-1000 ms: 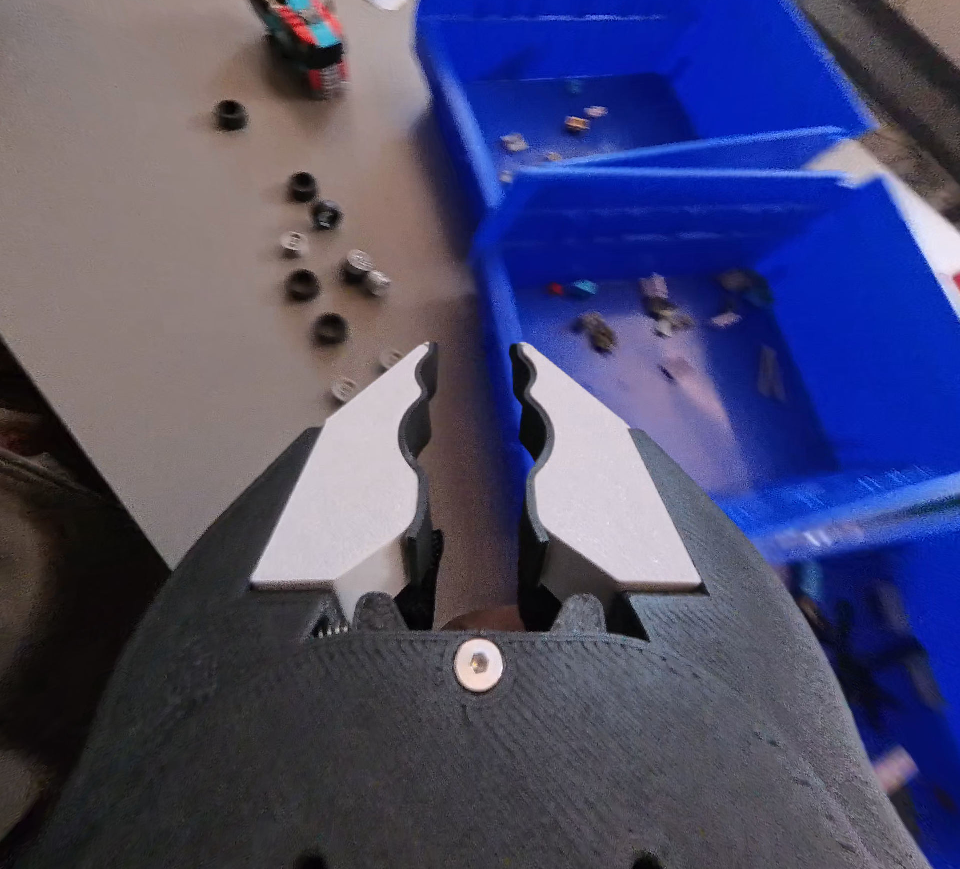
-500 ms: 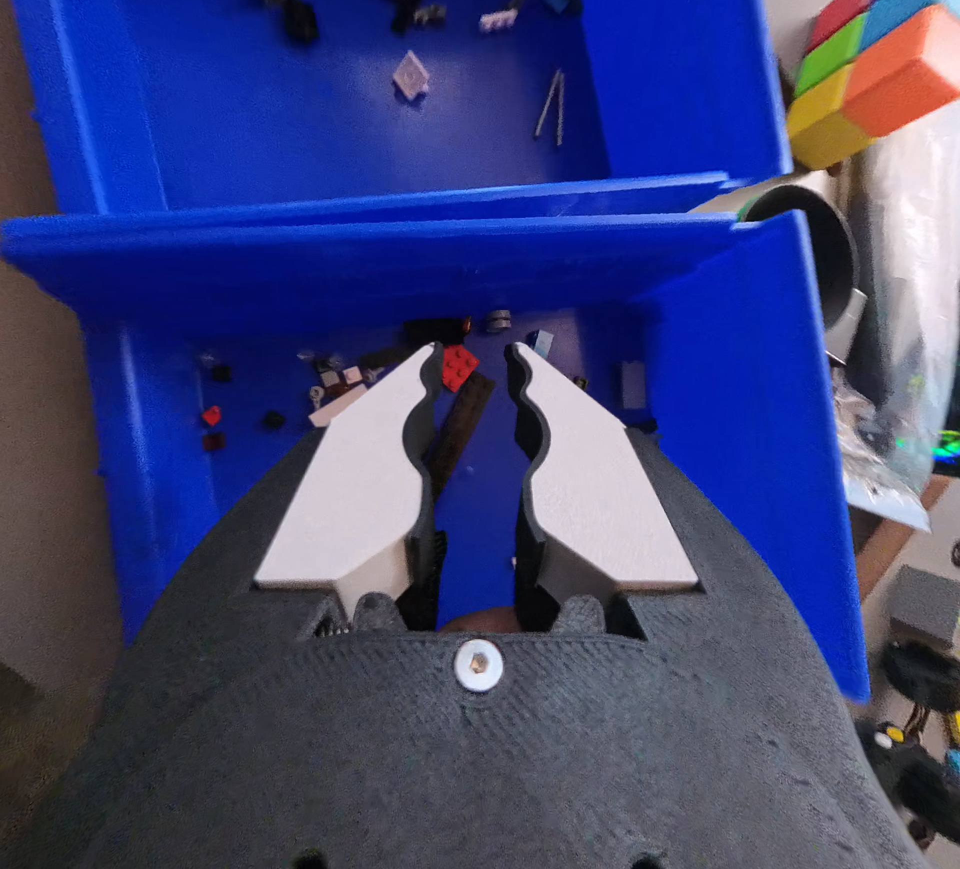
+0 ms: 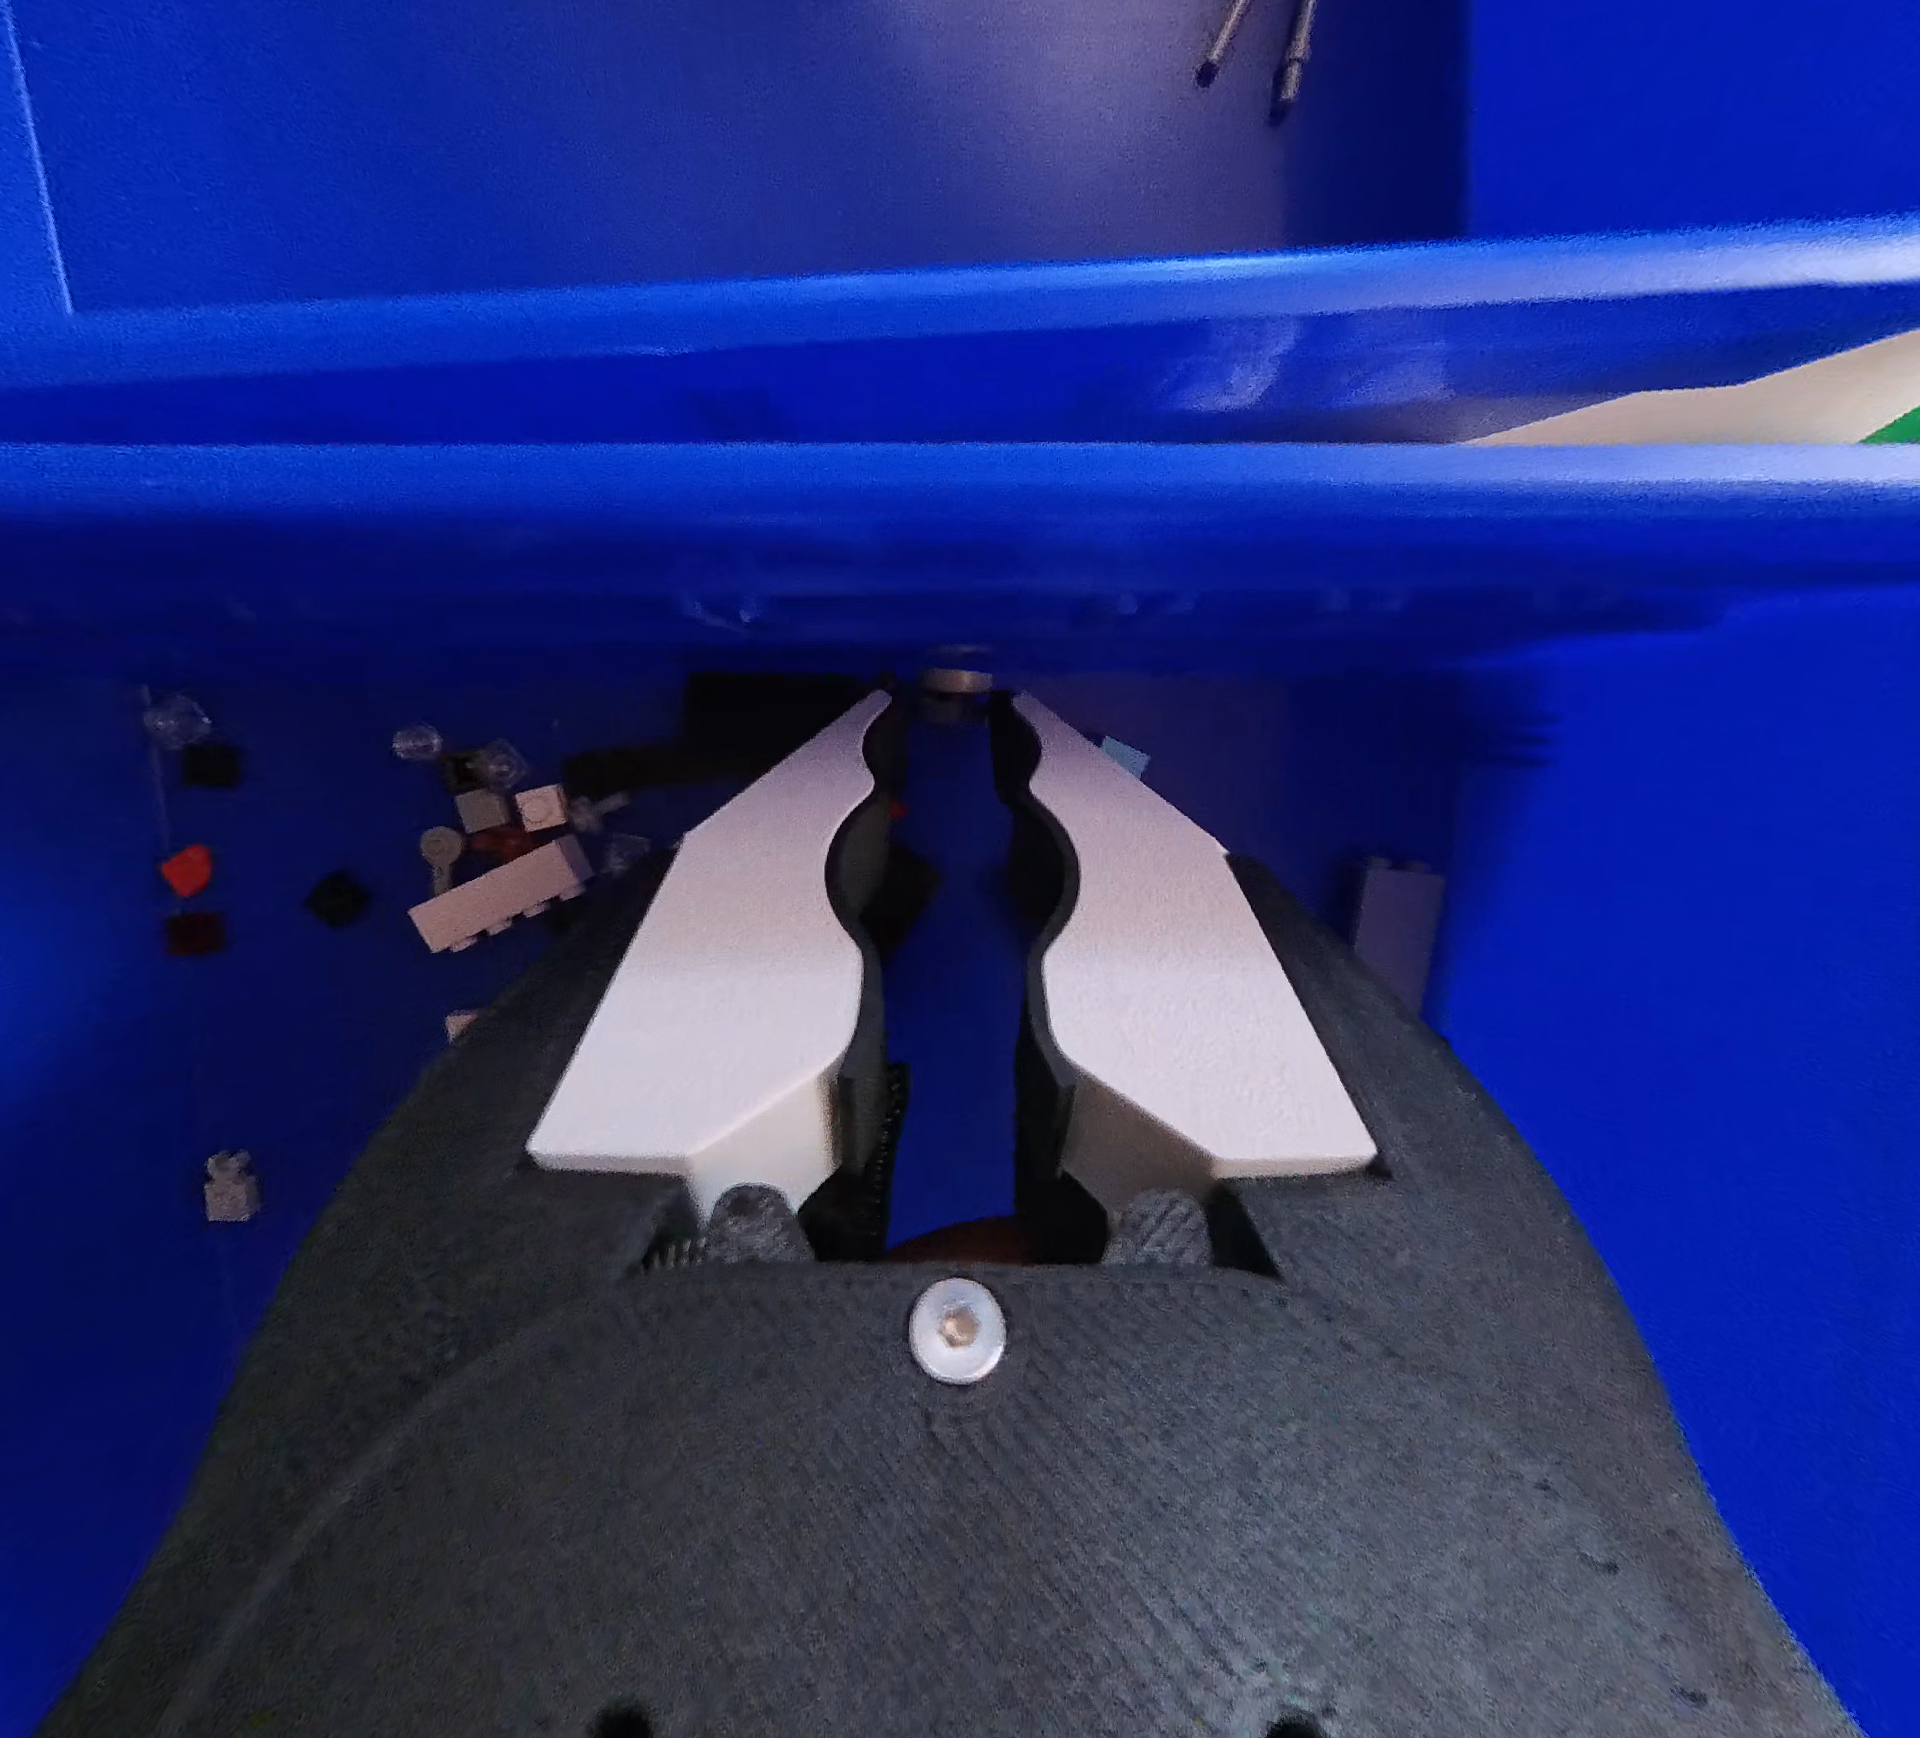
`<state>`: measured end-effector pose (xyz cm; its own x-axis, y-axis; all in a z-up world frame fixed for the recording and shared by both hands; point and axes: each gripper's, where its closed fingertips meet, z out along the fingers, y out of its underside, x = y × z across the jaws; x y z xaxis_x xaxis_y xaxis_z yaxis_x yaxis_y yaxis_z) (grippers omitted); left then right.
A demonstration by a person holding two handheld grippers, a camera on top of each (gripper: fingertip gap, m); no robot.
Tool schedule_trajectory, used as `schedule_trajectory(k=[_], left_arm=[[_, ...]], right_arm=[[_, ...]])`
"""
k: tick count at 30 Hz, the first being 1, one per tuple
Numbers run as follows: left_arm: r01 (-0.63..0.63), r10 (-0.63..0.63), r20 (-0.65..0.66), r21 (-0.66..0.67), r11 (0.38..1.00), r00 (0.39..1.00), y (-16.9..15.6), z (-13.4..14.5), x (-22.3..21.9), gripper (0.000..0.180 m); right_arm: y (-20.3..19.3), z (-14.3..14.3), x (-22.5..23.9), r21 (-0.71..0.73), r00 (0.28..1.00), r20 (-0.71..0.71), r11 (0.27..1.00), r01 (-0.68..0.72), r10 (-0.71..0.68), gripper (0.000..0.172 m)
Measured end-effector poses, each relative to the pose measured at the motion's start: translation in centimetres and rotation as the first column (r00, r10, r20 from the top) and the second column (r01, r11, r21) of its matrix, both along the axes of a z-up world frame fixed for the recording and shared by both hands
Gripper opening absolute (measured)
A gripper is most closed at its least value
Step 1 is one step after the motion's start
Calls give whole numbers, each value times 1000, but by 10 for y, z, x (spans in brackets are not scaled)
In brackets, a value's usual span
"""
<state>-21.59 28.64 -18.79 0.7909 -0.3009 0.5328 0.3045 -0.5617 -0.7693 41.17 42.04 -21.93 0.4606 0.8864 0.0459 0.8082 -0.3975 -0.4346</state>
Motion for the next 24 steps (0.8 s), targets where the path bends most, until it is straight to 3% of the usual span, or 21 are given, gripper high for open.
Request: schedule_trajectory(k=[8,15,20,24], left_arm=[[10,-10,1,-2,1000,1000,0,0,1,46],[24,-23,-7,8,1000,1000,-1,1,4,46],[54,-53,-17,28,998,998,-4,3,8,46],[85,-83,-28,56,995,996,-8,7,14,46]], right_arm=[[-7,18,6,33,999,-7,999,40,-39,17],[-51,105,-10,215,987,-131,969,121,-94,16],[-107,151,-78,284,972,-237,957,59,10,16],[-151,142,-166,247,942,-304,967,-64,140,16]])
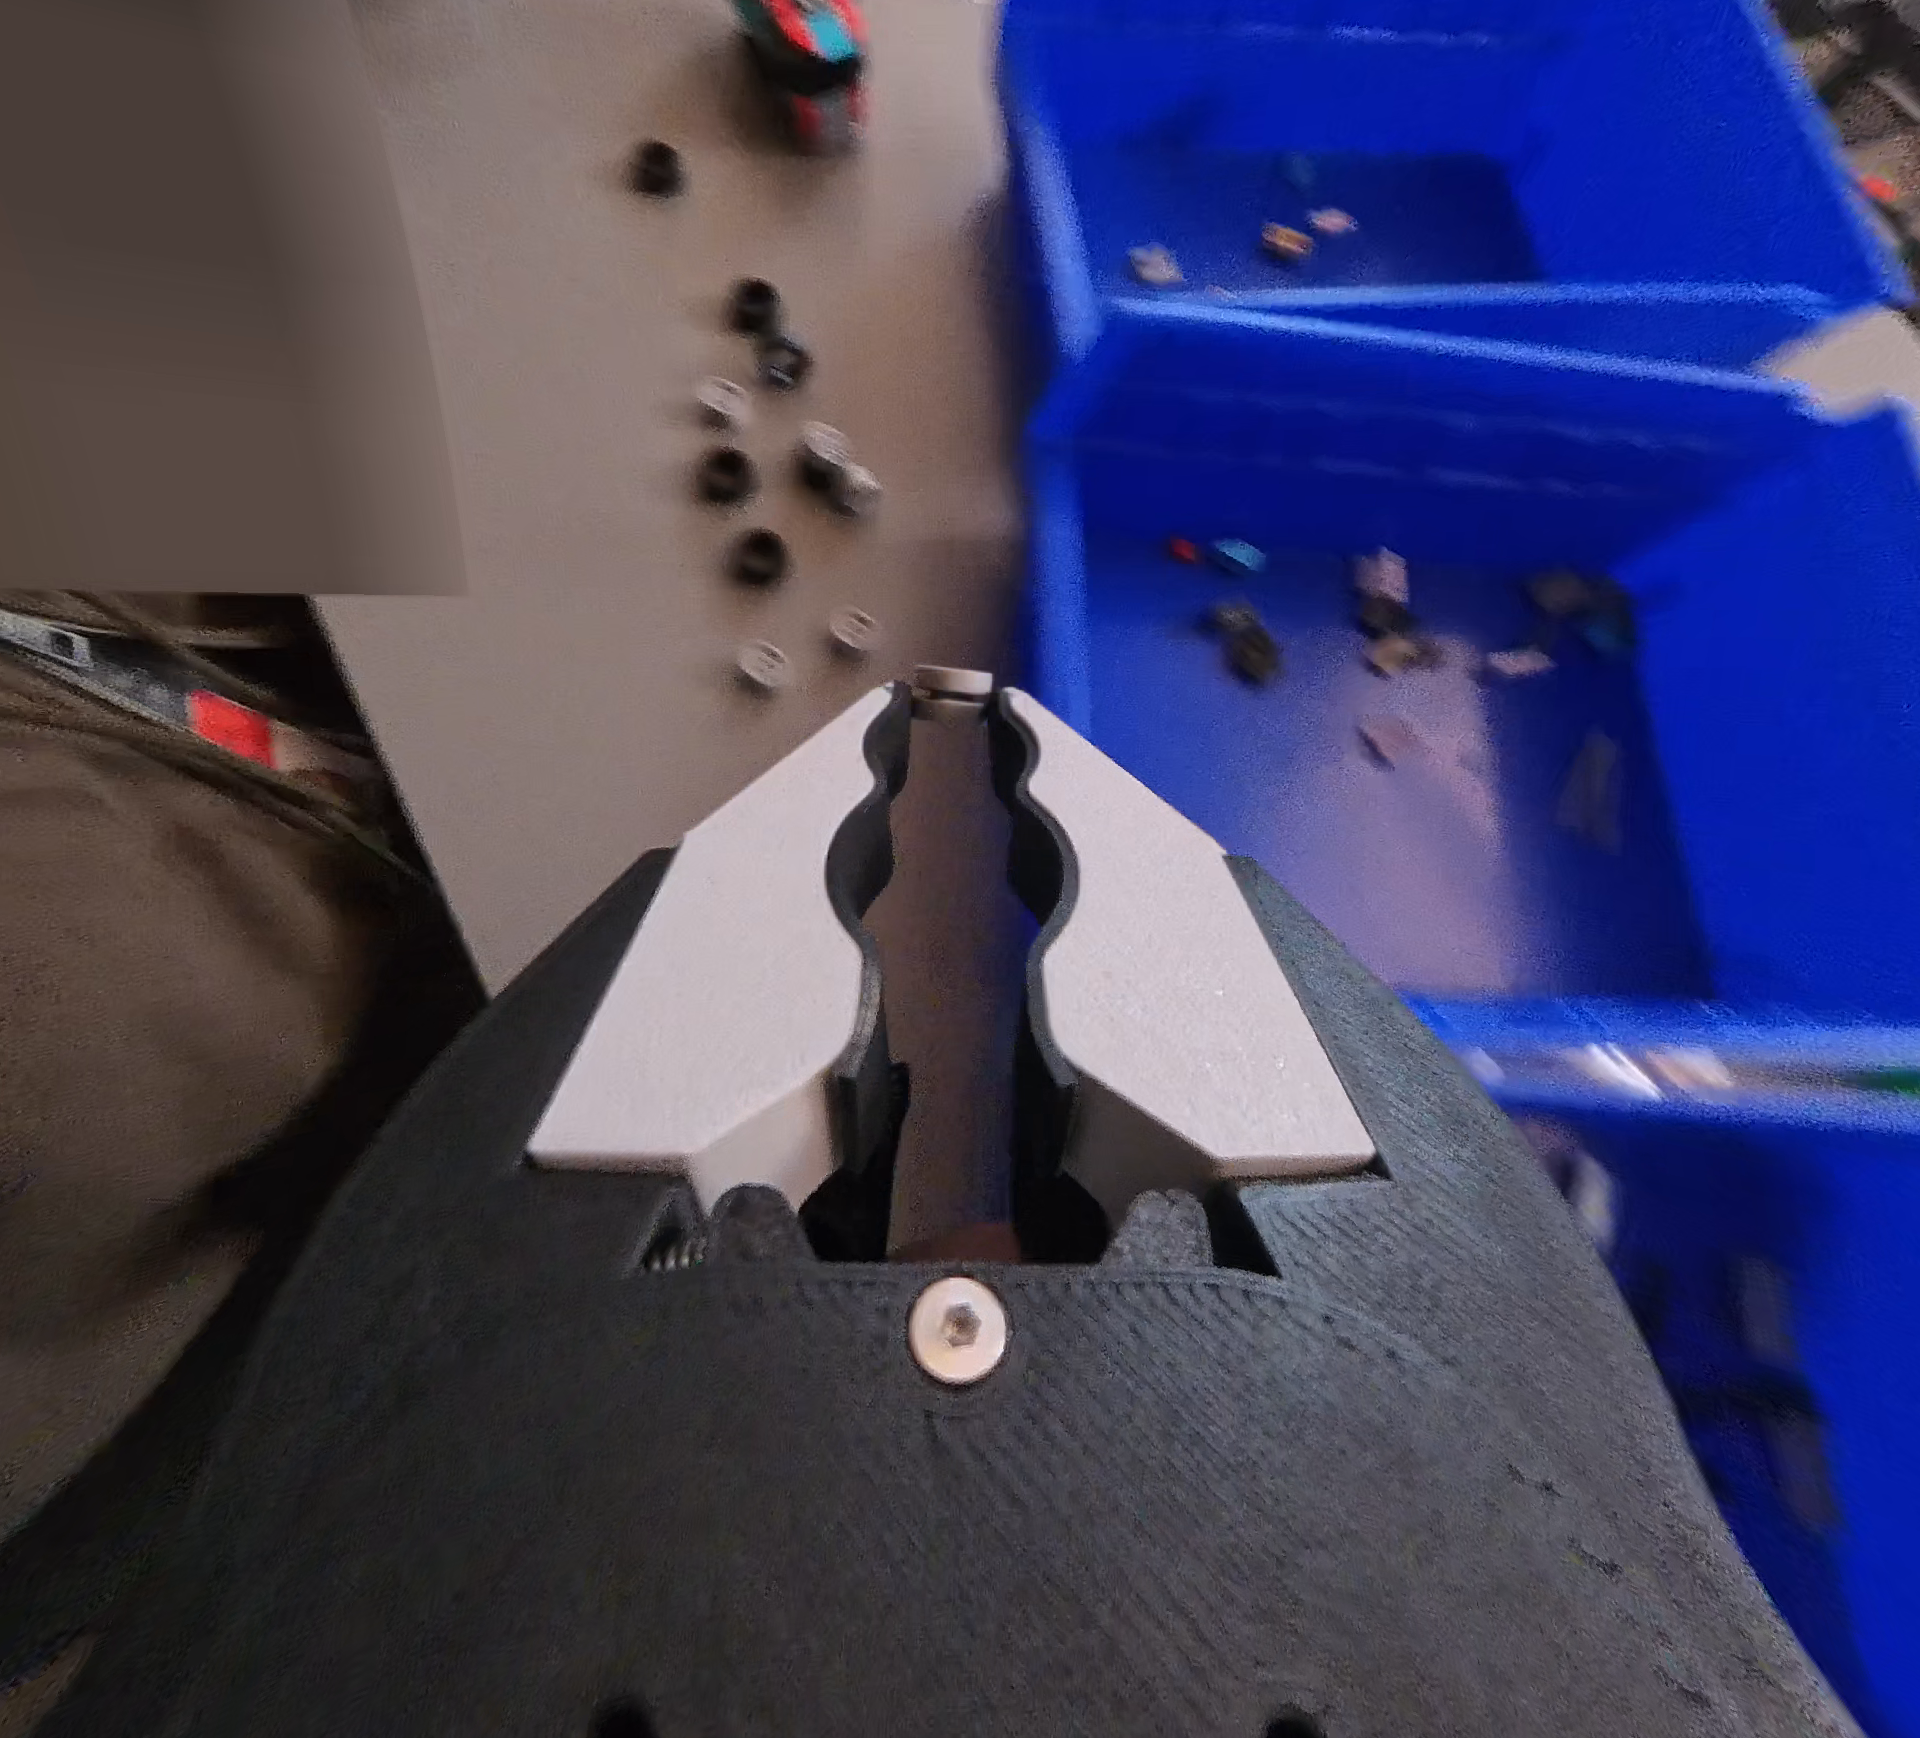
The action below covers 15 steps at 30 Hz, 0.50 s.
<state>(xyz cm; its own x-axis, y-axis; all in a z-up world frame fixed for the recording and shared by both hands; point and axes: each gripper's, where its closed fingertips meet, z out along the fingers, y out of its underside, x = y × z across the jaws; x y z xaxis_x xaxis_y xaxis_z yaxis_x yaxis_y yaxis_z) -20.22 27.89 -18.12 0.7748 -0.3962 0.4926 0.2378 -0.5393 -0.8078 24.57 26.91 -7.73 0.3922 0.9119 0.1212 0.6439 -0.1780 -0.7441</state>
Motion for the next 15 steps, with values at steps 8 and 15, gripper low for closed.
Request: schedule_trajectory(k=[8,15], left_arm=[[138,-139,15,25,990,990,-14,5,18,46],[336,-334,-68,12,942,940,-25,0,37,47]], right_arm=[[-35,-74,-183,-99,985,-98,983,-154,144,16],[-28,-142,-261,-94,992,99,993,-72,82,16]])
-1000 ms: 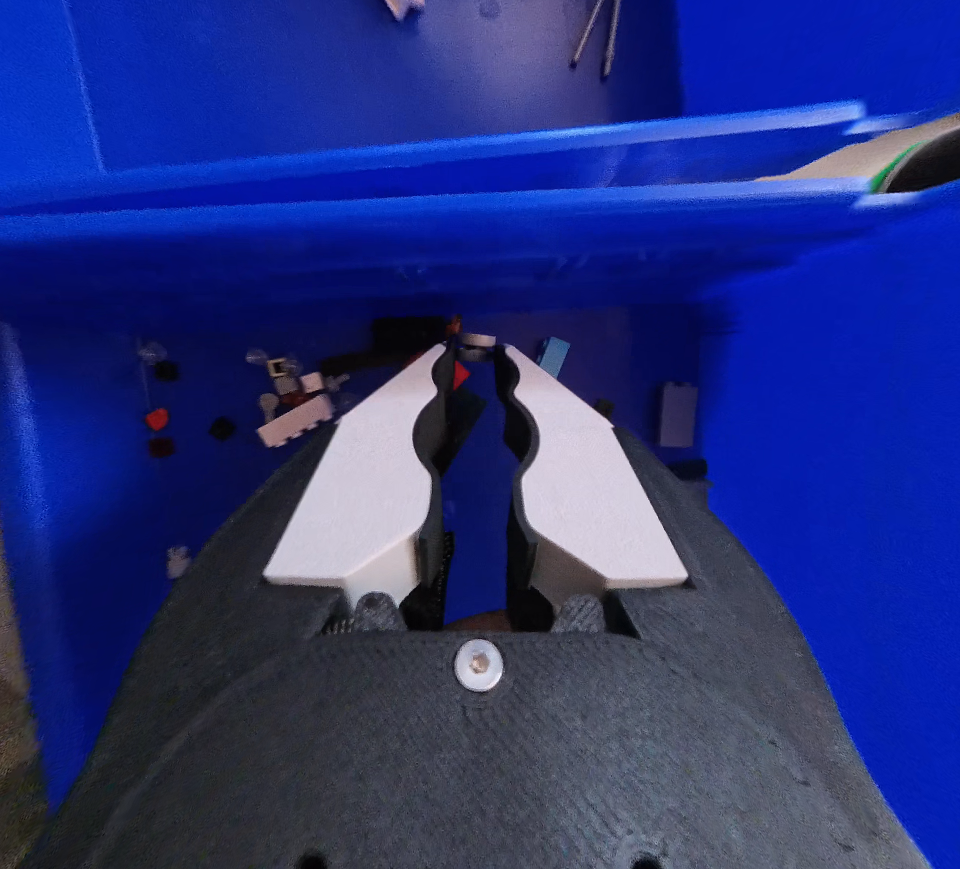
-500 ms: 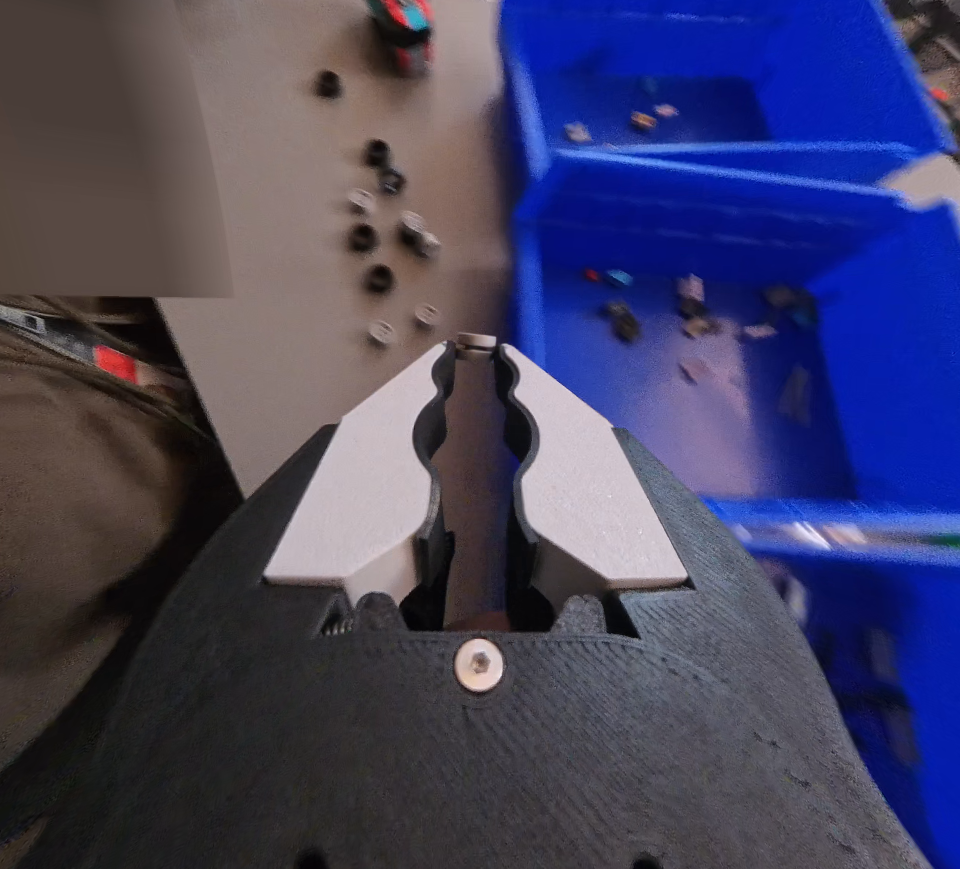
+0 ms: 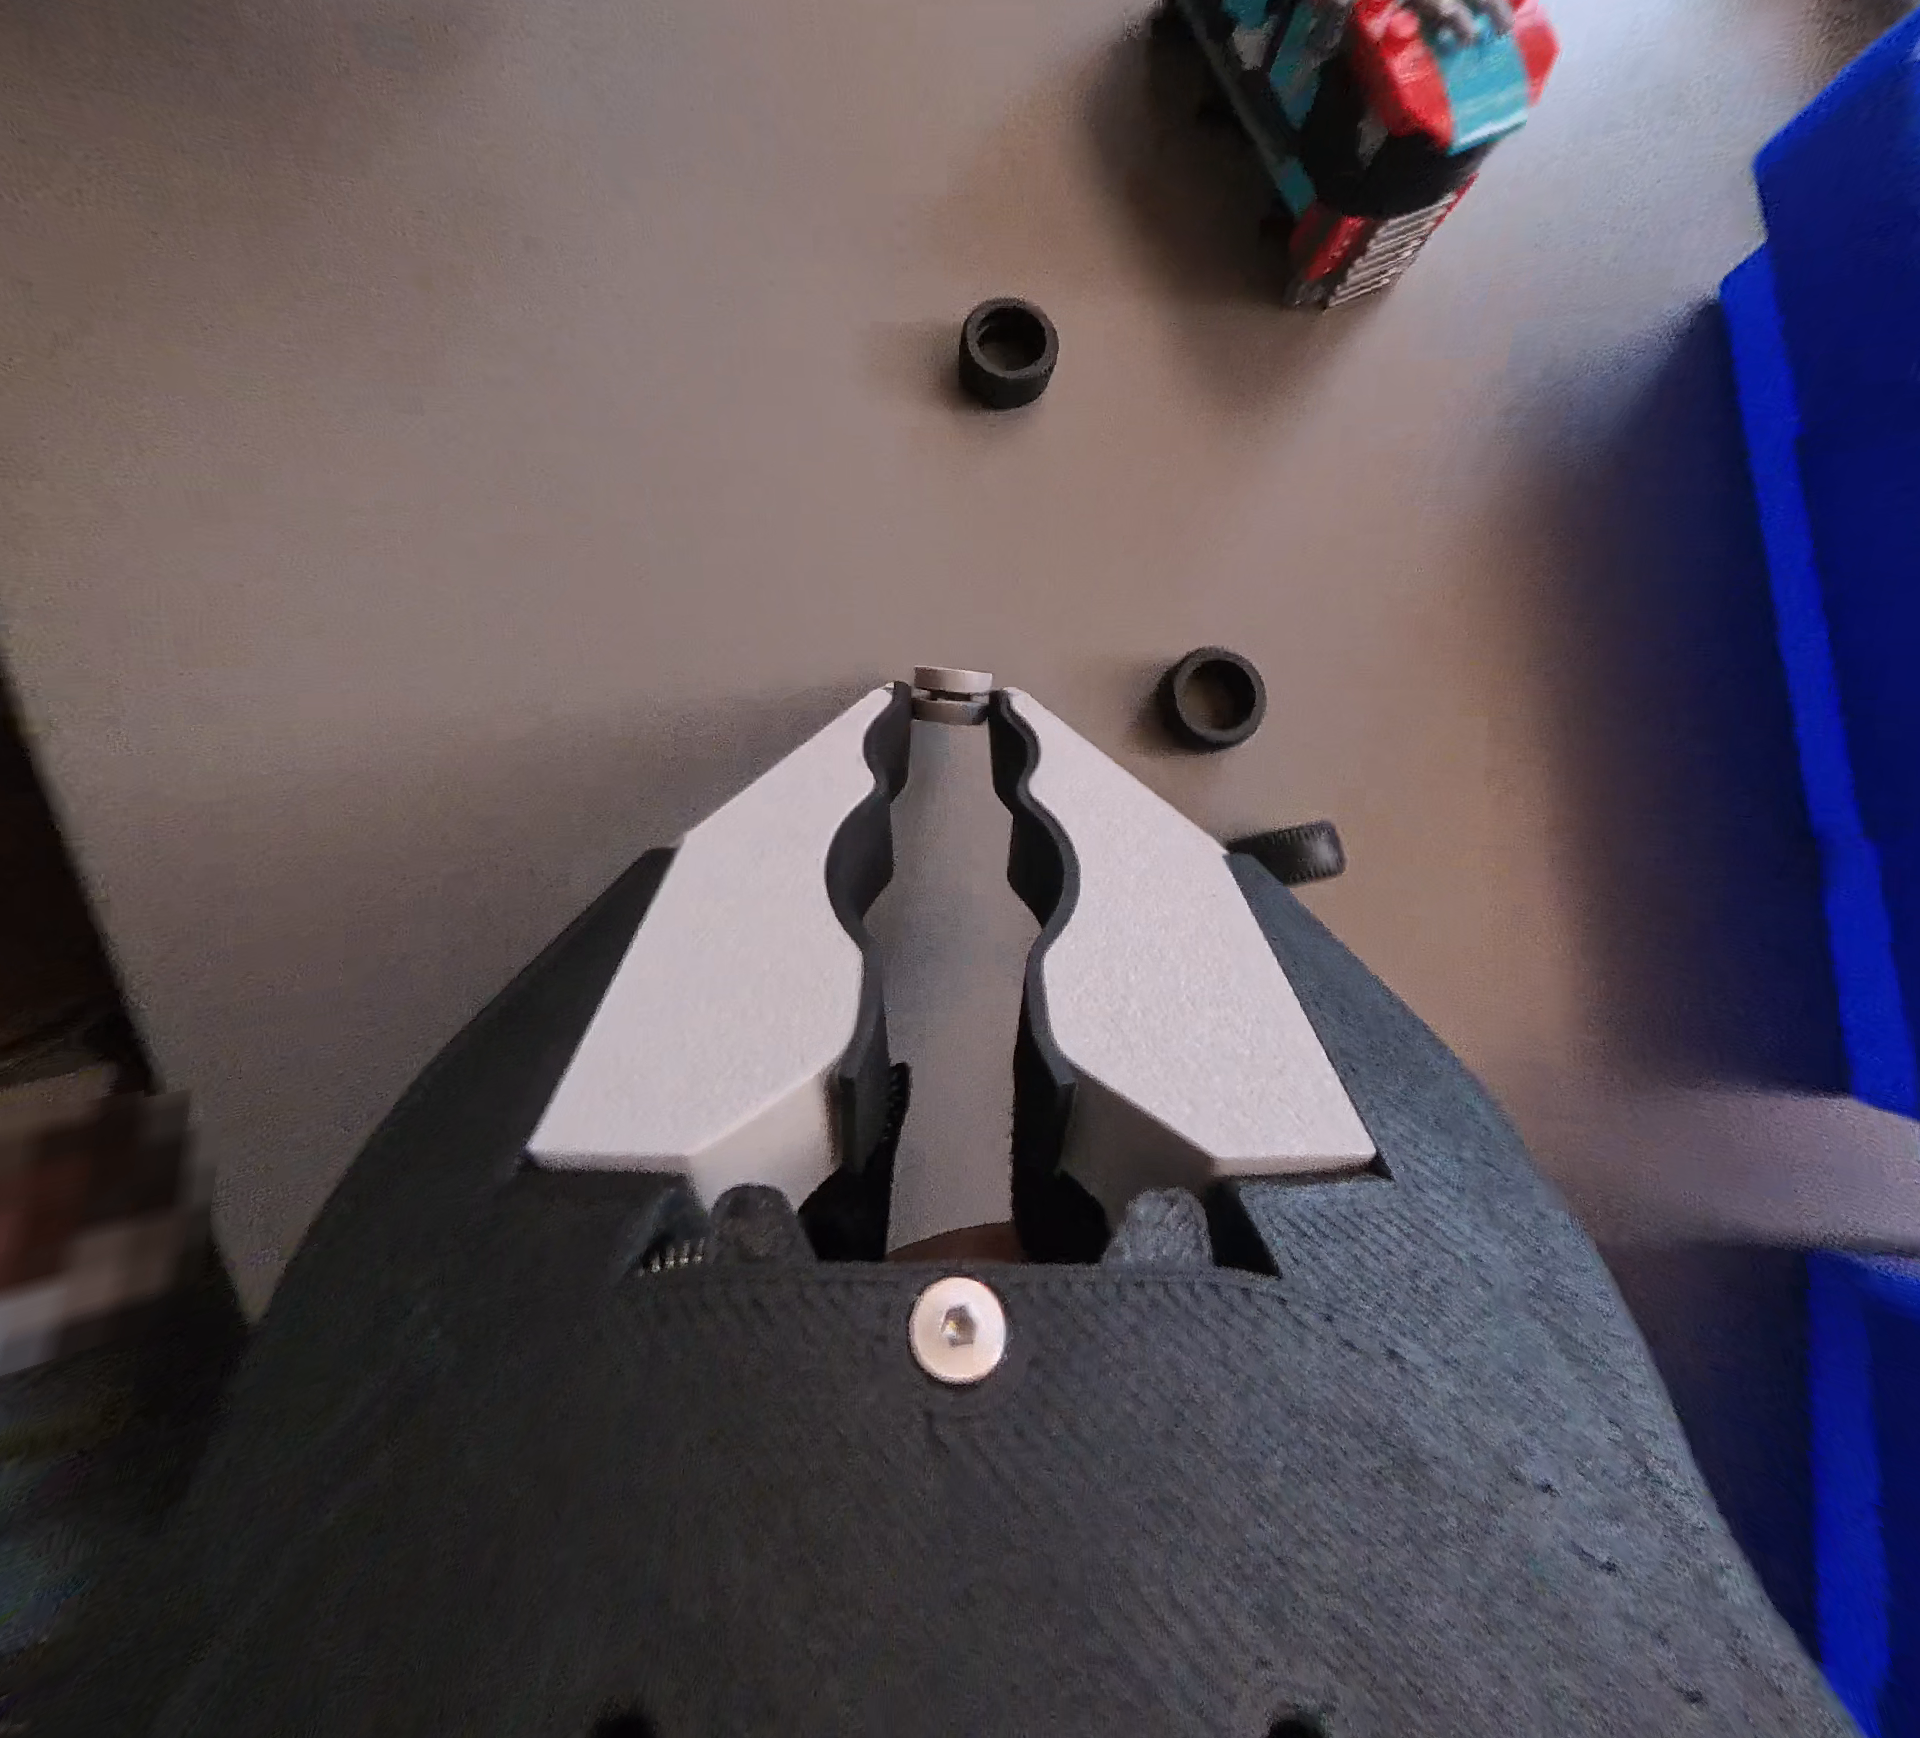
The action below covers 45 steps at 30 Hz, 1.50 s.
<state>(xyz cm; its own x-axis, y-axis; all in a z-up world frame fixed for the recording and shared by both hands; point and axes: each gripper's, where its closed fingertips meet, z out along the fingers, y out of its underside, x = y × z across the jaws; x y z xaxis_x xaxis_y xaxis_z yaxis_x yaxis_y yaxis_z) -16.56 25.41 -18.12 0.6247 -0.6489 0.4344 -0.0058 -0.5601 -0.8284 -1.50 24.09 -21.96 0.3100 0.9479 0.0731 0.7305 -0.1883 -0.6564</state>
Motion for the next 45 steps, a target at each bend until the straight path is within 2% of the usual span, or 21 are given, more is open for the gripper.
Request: schedule_trajectory(k=[6,10,16,21,23,26,30,35,39,45], left_arm=[[124,-124,9,-61,990,992,-4,-5,8,49],[184,-186,-50,-59,981,981,-5,-10,7,51],[316,-318,-62,-48,948,946,7,-7,5,51],[478,-480,-25,-56,876,877,16,5,15,51],[561,-562,-16,-46,826,827,7,11,25,50],[624,-623,-89,-27,781,777,-4,7,49,49],[620,-597,-268,3,784,756,2,-18,77,50],[587,-534,-410,4,810,739,14,-40,82,49],[600,-540,-443,-7,800,716,13,-47,83,40],[589,-533,-427,0,808,731,18,-45,86,31]], right_arm=[[7,-7,-21,12,997,80,1000,-25,24,16],[6,-9,-29,-1,993,101,998,-61,60,19],[14,6,-36,-28,994,57,995,-97,99,29],[29,25,-40,-41,996,4,995,-93,93,30],[34,34,-41,-8,994,-27,995,-102,102,30],[45,45,-41,48,989,-82,992,-116,120,25],[53,51,-38,126,974,-142,980,-157,174,17],[31,39,-22,157,962,-116,960,-230,249,16],[20,20,-8,150,949,-41,941,-303,312,16],[13,14,-11,101,932,-76,933,-347,355,19]])
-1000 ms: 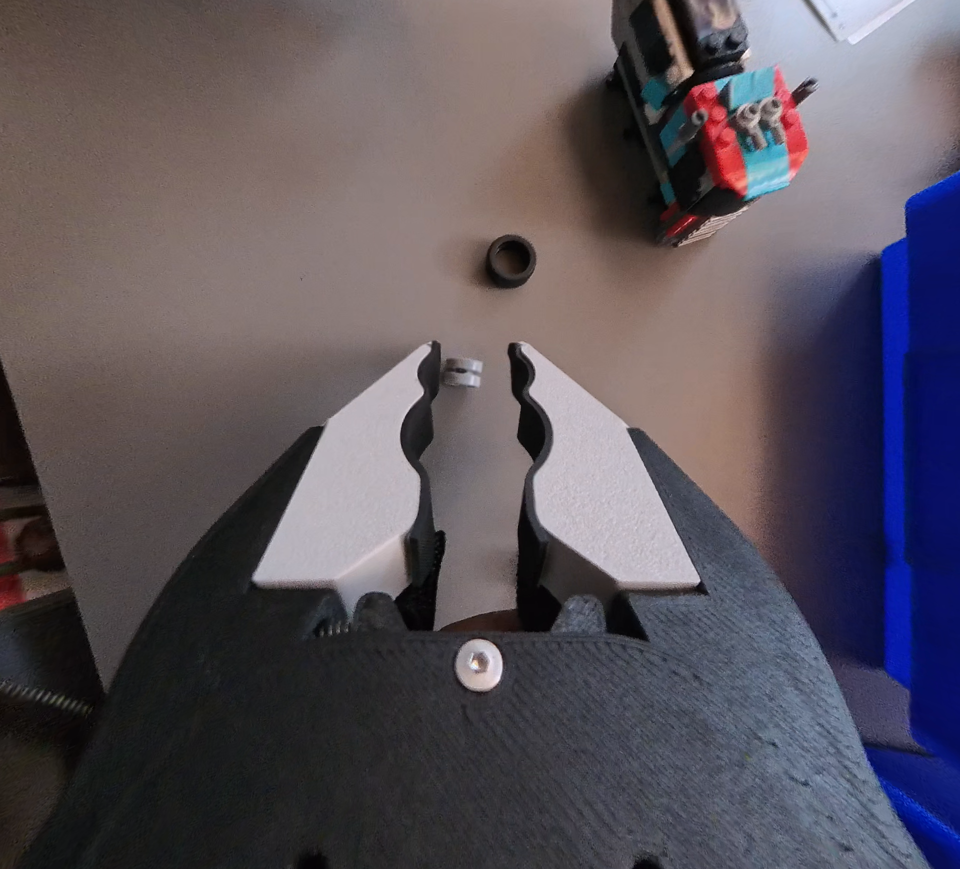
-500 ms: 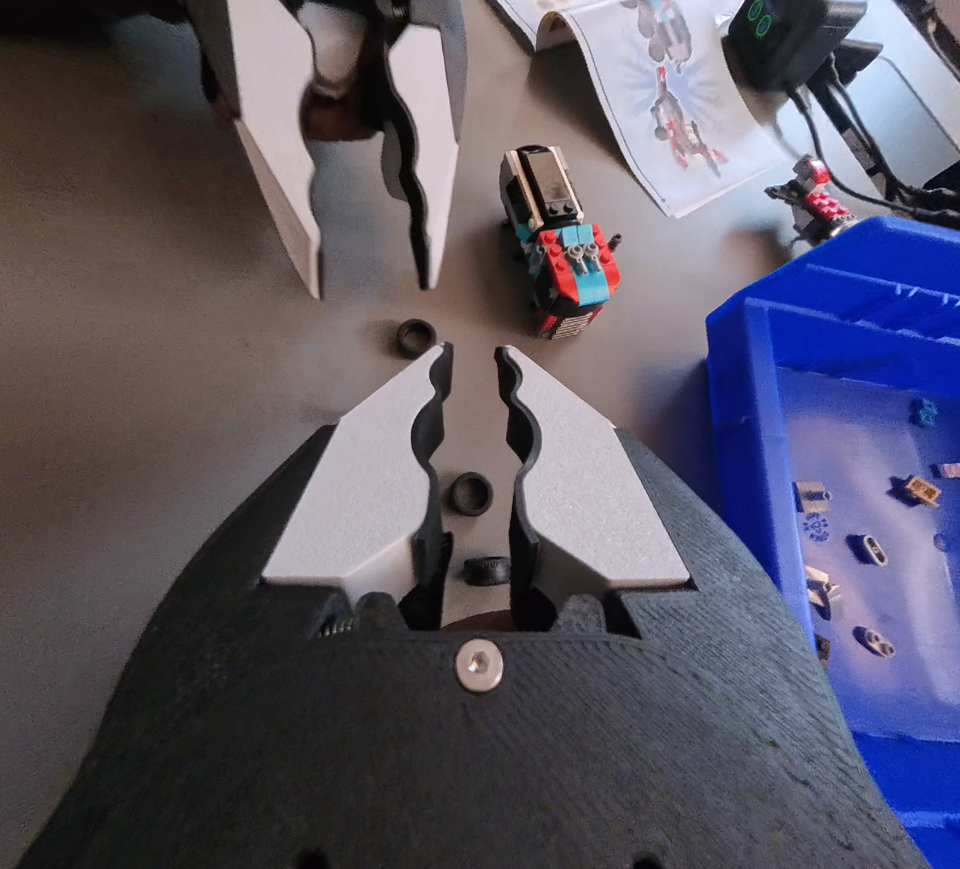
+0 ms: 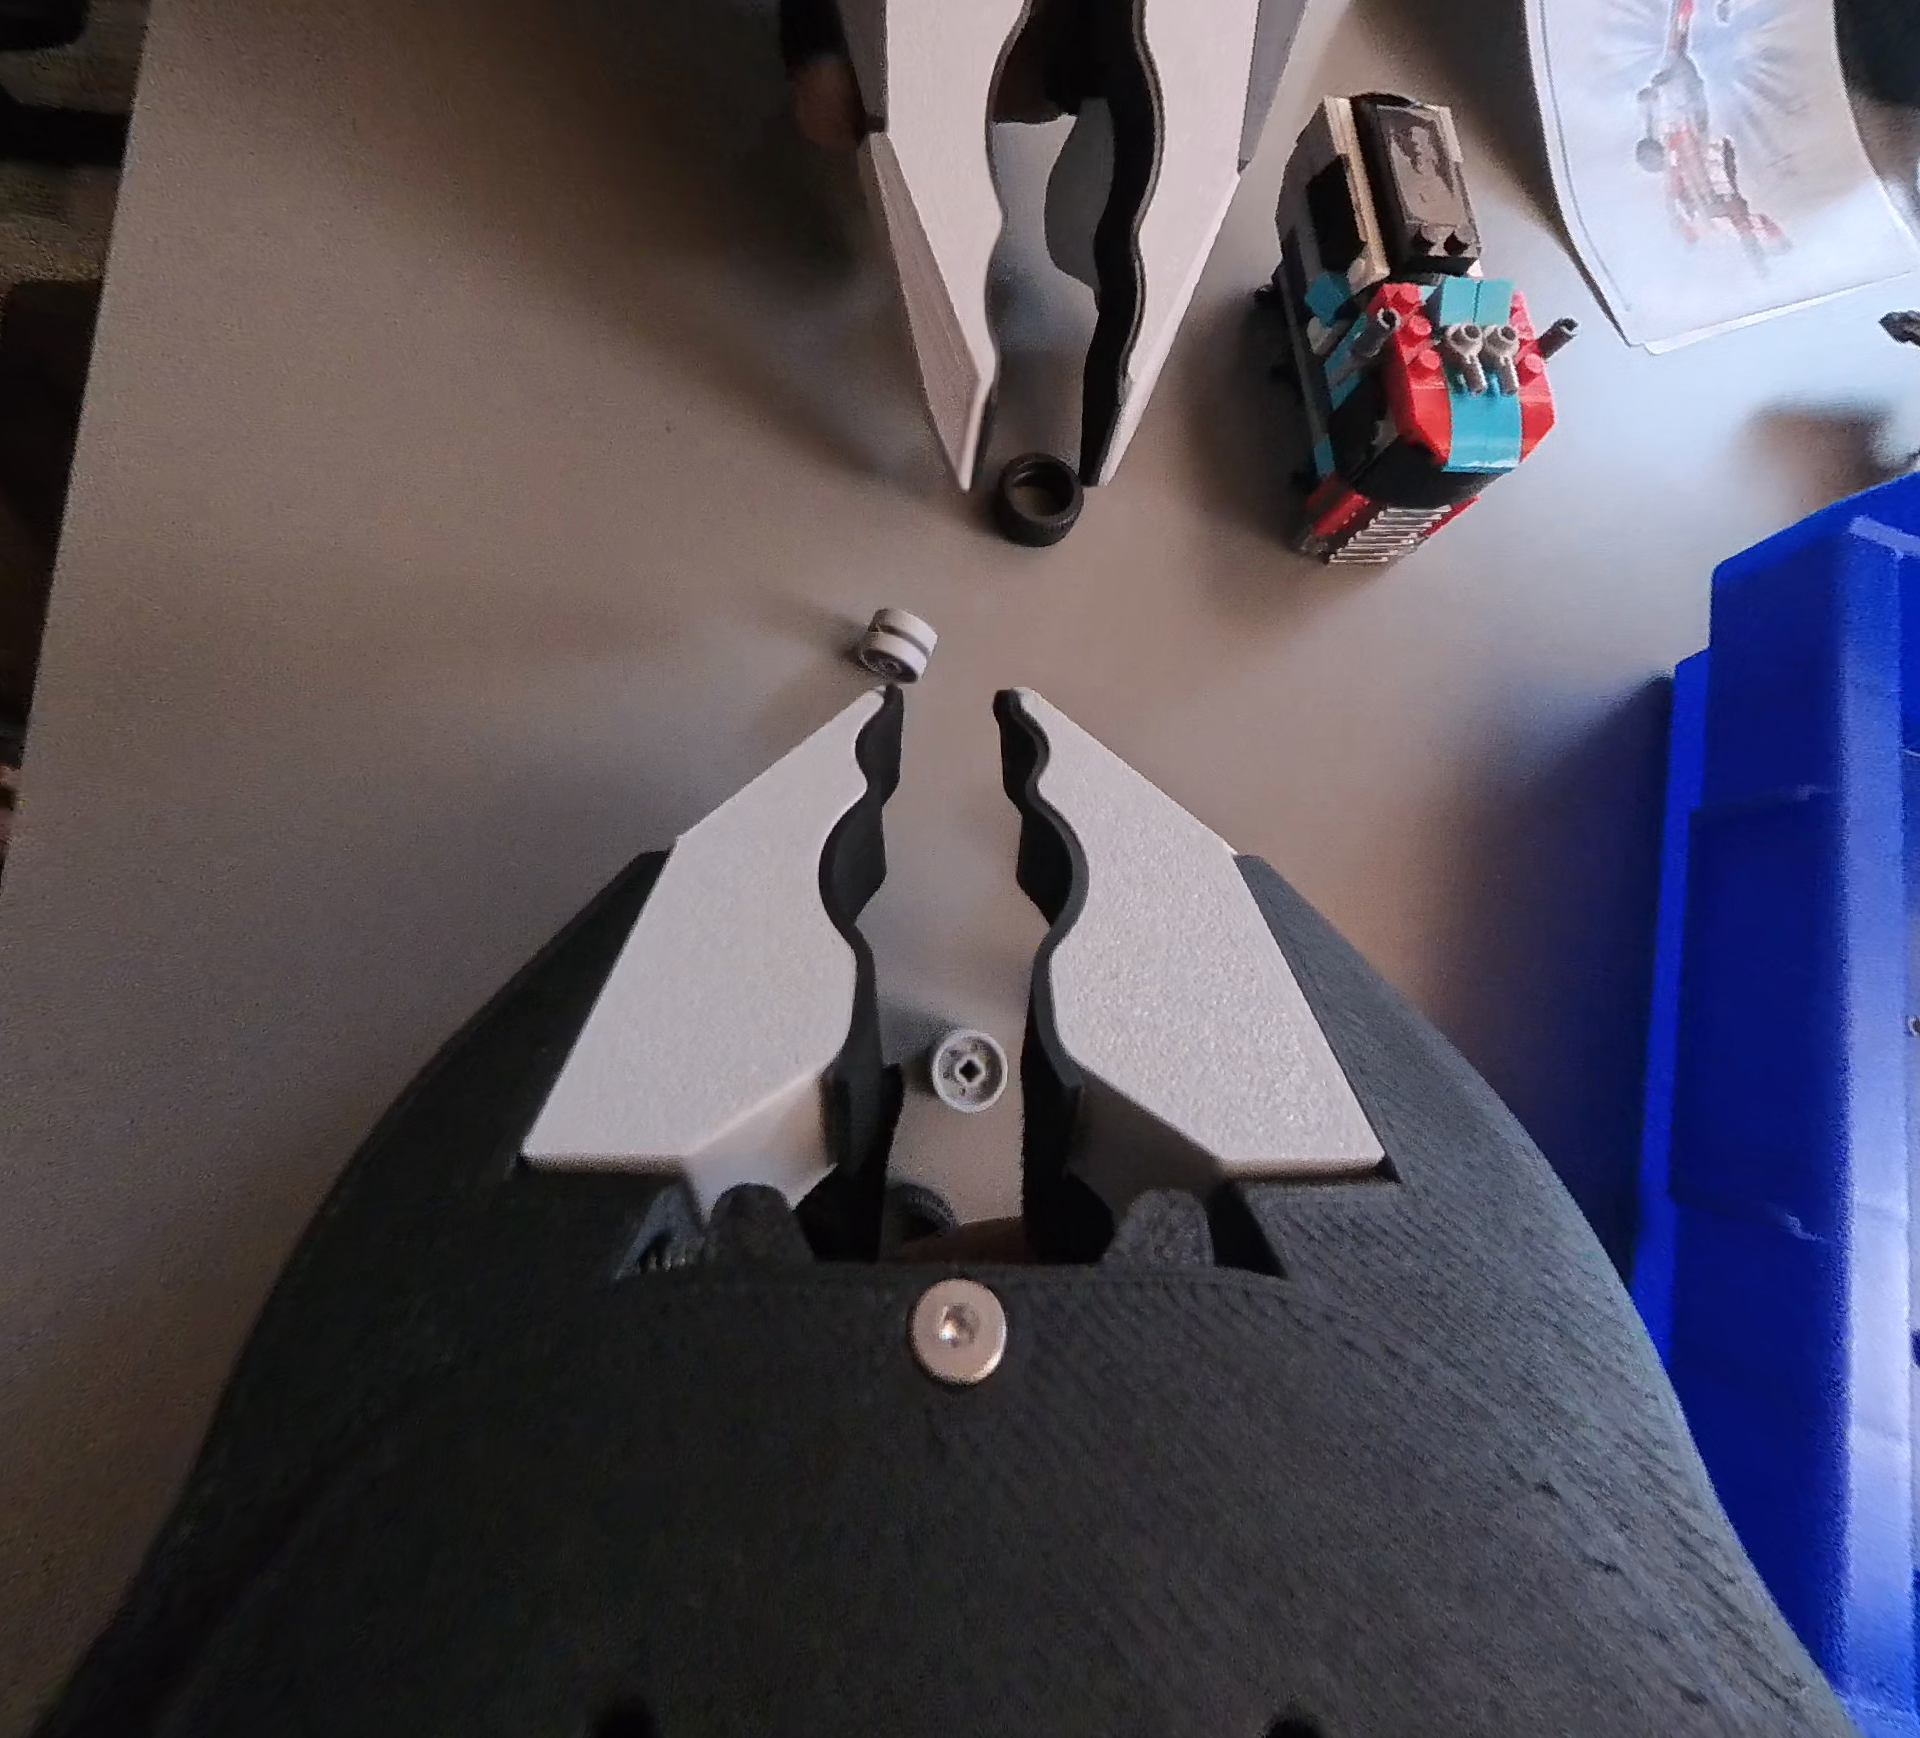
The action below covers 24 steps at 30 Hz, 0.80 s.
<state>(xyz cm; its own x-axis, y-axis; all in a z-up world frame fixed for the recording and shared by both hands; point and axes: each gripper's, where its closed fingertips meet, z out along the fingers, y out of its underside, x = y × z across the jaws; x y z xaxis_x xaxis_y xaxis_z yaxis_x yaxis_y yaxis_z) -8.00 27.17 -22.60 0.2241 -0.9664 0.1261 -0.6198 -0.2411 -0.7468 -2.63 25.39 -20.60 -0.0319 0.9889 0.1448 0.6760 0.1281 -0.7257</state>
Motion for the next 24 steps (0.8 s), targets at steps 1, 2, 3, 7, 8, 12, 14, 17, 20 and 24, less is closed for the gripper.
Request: schedule_trajectory(k=[1,2,3,7,8,12,14,17,20,24], left_arm=[[2,-2,1,-1,1000,1000,0,0,1,30],[5,-5,-5,0,1000,1000,0,-1,1,29],[1,-1,-9,1,1000,1000,0,-1,1,29],[-16,16,-33,12,1000,999,3,-4,1,28],[-16,17,-38,22,1000,999,3,-5,2,28],[-14,16,-45,43,999,999,3,-5,2,28],[-15,17,-43,43,999,999,3,-5,2,28],[-23,25,-43,49,999,999,4,-5,1,29],[-47,50,-50,74,996,997,6,-5,0,32],[-53,56,-44,67,996,997,7,-5,-1,34]], right_arm=[[0,-2,-1,0,1000,3,1000,-2,2,20],[0,-4,-3,2,1000,8,1000,-3,3,21],[1,-7,-4,7,1000,15,1000,-4,4,21],[-2,-17,-5,31,998,69,999,-14,12,24],[-3,-17,-5,44,997,77,999,-18,15,24],[-2,-20,-6,57,997,76,998,-7,3,25],[-2,-21,-7,58,997,72,998,-3,-1,25],[-1,-18,-7,86,998,63,996,9,-15,25],[0,-15,-4,109,997,74,994,27,-35,26],[4,-3,-6,84,998,24,995,47,-49,26]])
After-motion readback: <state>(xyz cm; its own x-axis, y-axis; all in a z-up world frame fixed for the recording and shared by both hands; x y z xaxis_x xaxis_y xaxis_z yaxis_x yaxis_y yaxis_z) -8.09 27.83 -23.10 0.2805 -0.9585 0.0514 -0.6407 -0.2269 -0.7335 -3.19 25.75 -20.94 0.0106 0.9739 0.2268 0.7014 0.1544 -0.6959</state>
